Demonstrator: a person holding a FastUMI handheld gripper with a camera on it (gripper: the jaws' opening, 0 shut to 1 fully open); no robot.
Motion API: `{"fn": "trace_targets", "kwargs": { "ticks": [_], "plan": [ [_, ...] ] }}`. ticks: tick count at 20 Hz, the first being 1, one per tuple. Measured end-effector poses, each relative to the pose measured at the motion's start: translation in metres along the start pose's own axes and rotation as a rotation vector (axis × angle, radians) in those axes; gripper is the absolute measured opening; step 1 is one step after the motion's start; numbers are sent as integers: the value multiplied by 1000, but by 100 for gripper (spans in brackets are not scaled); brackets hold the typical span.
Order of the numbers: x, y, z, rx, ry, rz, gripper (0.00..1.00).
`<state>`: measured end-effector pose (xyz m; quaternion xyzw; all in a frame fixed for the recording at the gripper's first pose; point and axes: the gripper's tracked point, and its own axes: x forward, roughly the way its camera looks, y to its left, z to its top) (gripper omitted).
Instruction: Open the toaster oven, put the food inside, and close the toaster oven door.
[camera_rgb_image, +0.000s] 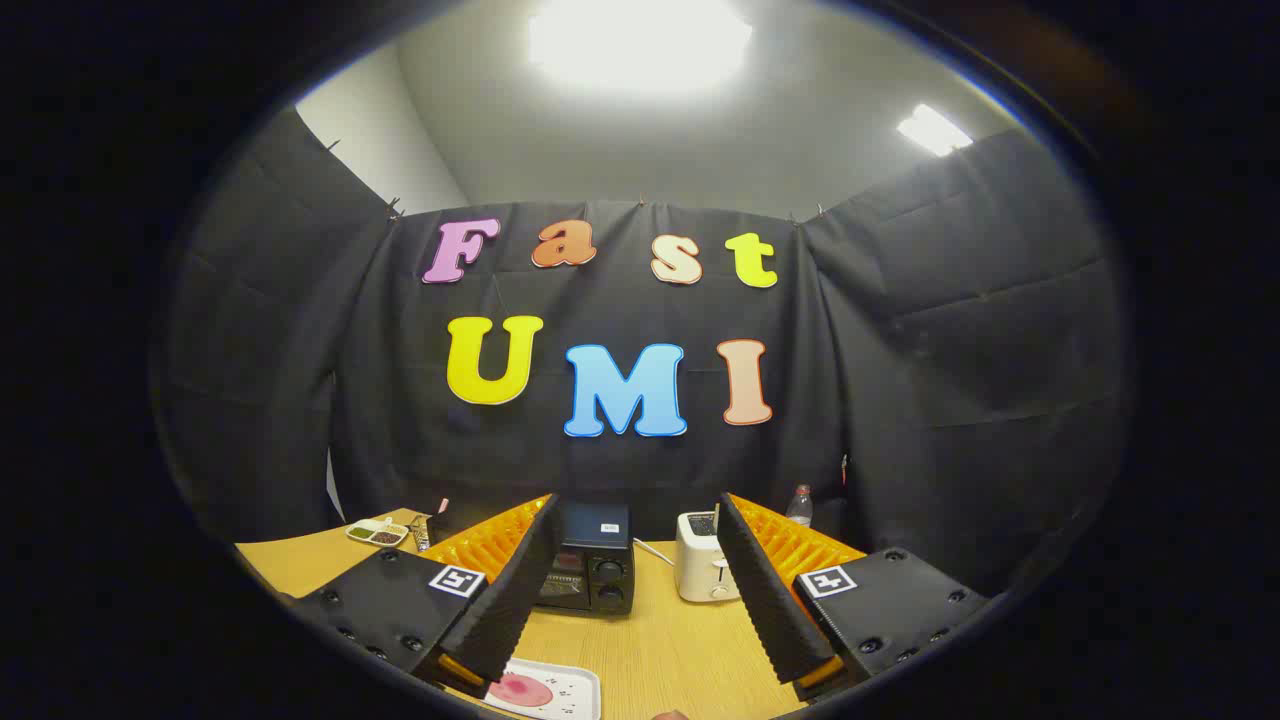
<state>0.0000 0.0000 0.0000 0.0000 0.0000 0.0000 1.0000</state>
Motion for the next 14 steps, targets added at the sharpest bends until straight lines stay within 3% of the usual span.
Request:
{"fn": "trace_targets", "kwargs": {
  "ticks": [14],
  "plan": [
    [17,28,-1,19,10,38,98]
  ]
}}
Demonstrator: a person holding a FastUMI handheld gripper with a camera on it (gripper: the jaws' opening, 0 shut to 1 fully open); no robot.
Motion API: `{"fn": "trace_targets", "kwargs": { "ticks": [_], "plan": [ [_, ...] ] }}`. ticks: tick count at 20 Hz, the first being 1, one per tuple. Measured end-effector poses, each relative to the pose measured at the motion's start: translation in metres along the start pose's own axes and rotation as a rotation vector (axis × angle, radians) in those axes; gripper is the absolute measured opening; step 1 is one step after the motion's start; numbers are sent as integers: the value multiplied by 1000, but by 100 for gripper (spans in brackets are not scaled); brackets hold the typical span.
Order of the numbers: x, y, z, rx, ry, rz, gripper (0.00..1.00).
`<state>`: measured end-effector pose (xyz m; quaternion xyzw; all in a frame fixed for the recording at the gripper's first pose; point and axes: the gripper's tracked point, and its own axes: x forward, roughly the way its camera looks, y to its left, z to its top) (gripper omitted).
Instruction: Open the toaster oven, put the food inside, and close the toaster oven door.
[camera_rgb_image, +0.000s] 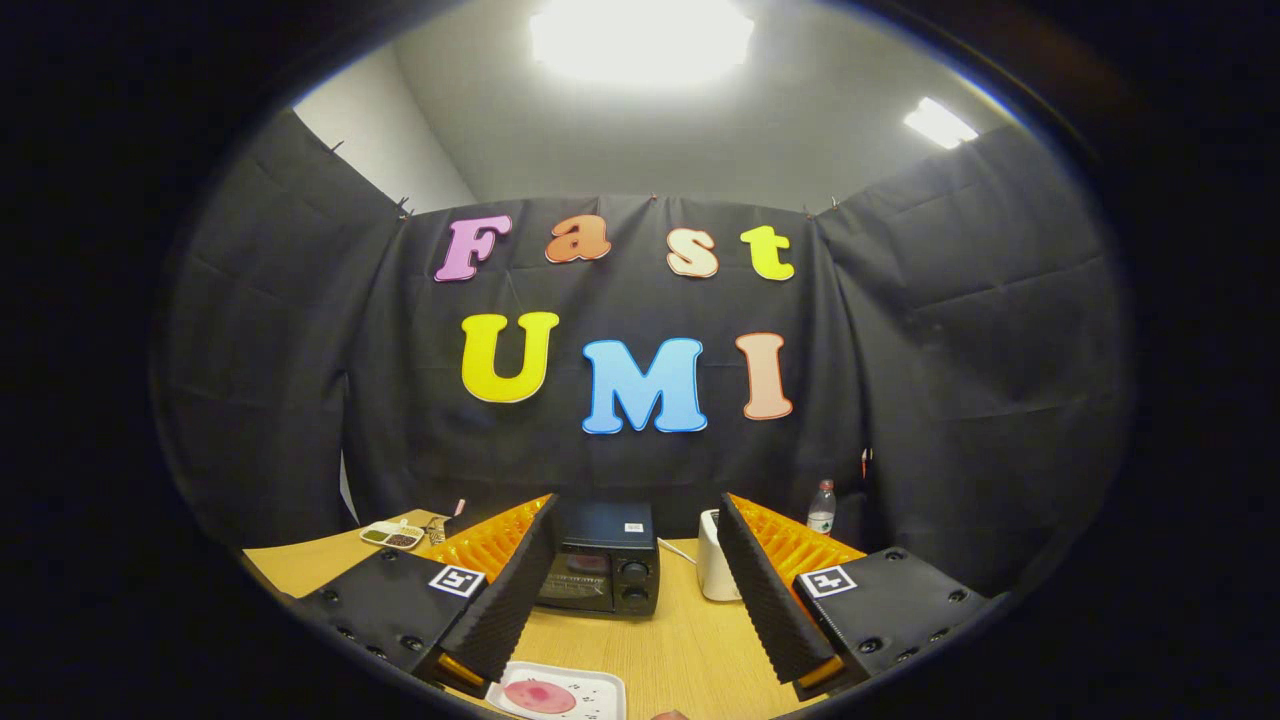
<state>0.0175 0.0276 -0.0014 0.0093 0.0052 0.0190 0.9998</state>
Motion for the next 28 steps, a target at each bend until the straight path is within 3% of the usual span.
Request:
{"fn": "trace_targets", "kwargs": {
  "ticks": [12,21,28],
  "plan": [
    [66,61,-1,16,7,55,98],
    [131,109,-28,37,58,74,98],
    [170,138,-74,48,140,81,98]
  ]
}}
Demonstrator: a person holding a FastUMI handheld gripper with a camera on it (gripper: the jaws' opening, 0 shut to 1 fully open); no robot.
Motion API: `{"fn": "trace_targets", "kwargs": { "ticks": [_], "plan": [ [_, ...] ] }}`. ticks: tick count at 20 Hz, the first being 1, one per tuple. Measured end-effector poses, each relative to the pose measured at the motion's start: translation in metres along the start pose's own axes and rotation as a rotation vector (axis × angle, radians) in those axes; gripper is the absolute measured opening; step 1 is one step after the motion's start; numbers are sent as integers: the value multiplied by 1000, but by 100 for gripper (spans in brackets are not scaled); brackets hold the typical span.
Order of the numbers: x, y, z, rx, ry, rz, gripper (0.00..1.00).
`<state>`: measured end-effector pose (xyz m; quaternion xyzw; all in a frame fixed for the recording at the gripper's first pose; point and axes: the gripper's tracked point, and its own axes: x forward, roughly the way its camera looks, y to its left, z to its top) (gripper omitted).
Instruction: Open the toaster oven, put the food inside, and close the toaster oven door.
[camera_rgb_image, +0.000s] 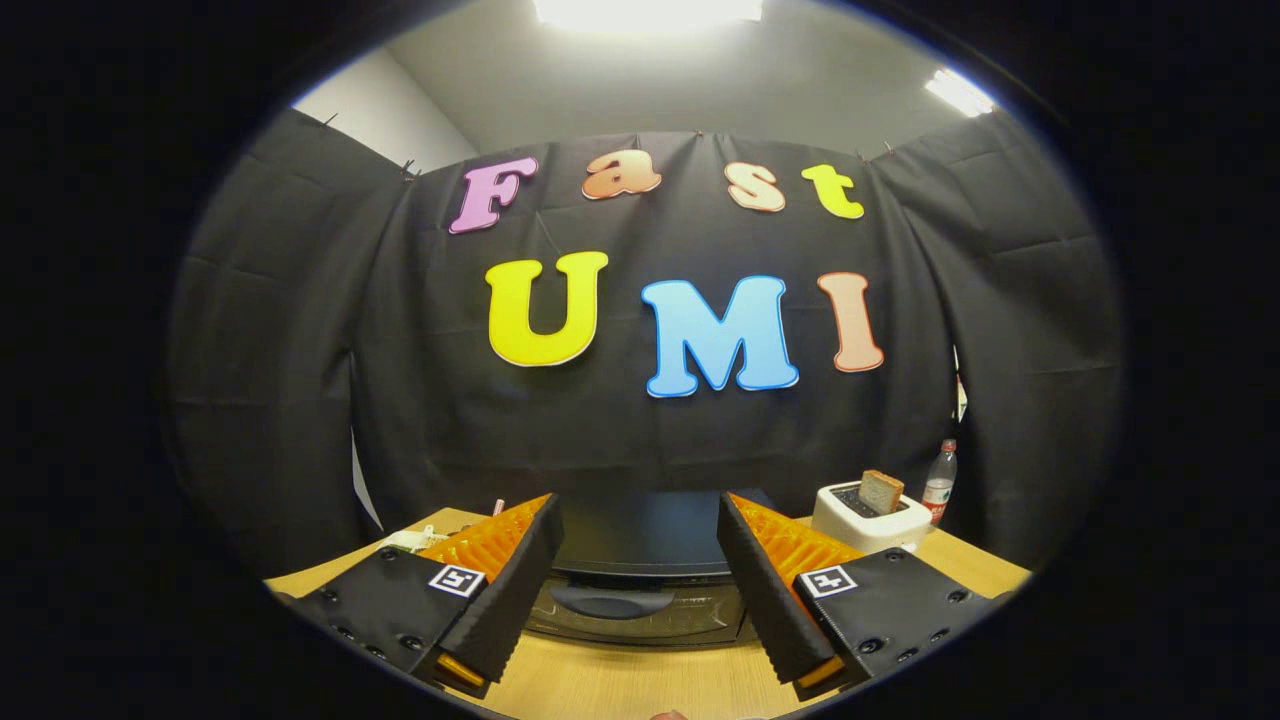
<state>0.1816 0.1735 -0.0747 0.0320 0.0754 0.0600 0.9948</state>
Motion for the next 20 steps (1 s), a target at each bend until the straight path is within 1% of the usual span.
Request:
{"fn": "trace_targets", "kwargs": {
  "ticks": [7,12,16,19,20],
  "plan": [
    [43,13,-50,-30,95,-5,99],
    [61,20,-79,-58,140,-7,99],
    [73,17,-99,-72,181,-45,99],
    [80,13,-118,-61,234,-73,99],
    [79,14,-118,-42,227,-73,99]
  ]
}}
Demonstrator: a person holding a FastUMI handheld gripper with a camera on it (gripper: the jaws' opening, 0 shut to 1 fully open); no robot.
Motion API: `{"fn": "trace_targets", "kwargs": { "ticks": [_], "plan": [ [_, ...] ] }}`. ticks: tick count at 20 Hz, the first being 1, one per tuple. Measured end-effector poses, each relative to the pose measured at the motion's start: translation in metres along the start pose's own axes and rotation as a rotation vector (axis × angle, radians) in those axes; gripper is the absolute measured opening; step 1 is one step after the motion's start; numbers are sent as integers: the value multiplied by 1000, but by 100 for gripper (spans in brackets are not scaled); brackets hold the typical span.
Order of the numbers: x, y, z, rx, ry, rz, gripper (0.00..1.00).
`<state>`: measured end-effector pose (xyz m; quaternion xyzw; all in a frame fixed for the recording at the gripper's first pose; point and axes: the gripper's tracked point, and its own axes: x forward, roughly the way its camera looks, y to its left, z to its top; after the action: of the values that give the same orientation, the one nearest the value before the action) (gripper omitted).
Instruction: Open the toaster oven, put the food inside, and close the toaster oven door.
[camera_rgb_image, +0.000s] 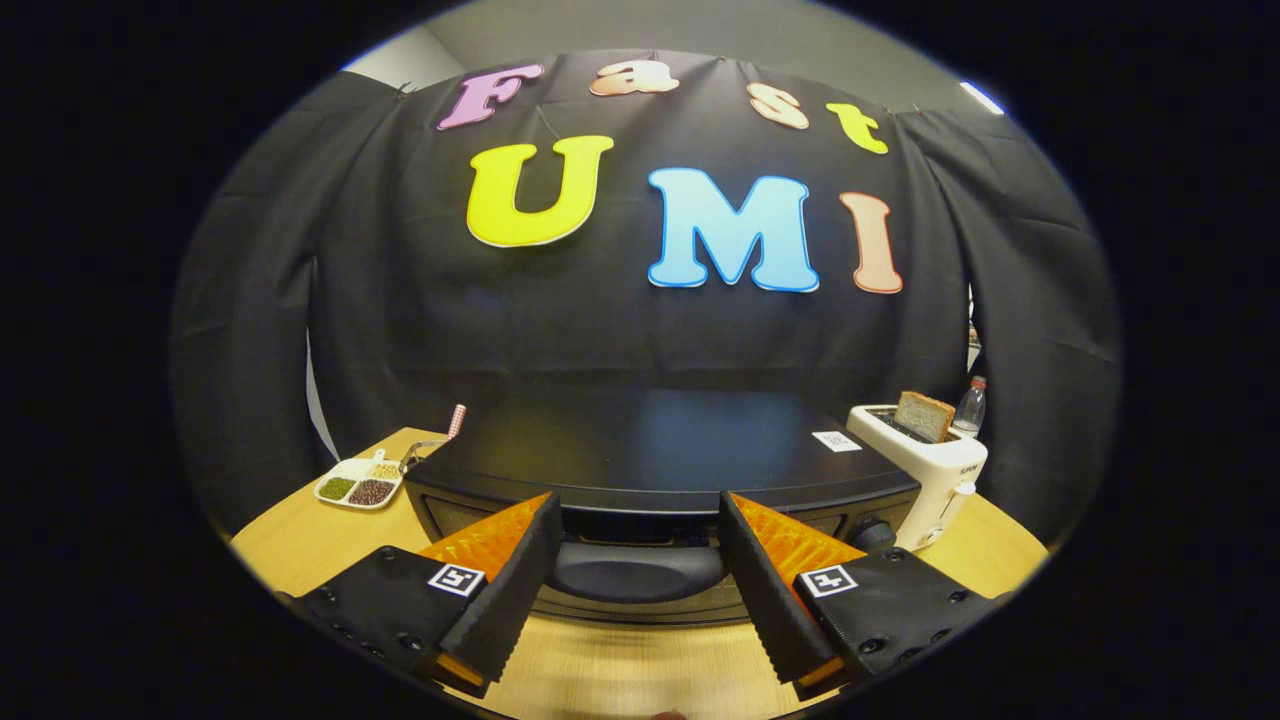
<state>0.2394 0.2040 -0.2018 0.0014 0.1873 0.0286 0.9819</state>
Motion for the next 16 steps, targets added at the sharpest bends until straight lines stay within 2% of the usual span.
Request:
{"fn": "trace_targets", "kwargs": {
  "ticks": [7,16],
  "plan": [
    [-5,0,-3,15,-22,1,98],
    [-44,1,-30,5,-22,42,99]
  ]
}}
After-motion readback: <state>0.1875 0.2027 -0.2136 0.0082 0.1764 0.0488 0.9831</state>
